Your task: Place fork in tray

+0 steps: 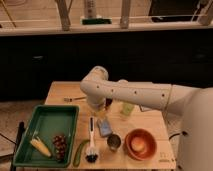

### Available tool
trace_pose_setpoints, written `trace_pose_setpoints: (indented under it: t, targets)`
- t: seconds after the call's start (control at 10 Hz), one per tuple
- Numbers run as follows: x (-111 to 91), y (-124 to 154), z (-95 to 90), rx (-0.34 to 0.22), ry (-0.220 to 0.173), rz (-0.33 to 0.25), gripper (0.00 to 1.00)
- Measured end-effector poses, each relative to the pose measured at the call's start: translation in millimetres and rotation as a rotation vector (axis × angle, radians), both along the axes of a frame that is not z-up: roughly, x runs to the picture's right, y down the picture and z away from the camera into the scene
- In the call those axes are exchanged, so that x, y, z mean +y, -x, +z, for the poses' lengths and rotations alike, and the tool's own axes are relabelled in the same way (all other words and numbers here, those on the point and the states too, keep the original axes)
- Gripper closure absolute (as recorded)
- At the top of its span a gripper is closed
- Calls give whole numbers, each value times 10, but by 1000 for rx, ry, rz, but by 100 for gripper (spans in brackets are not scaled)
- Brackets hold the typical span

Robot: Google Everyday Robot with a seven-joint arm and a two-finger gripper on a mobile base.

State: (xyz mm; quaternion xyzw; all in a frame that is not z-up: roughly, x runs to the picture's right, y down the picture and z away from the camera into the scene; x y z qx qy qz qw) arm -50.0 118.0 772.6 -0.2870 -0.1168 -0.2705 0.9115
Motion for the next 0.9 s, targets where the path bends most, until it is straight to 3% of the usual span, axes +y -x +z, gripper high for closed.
trace_pose_setpoints:
  t: [0.3, 0.9]
  targets:
    - [-120, 25, 196, 21, 0, 48, 20]
    - [-487, 87, 444, 34, -58, 164, 20]
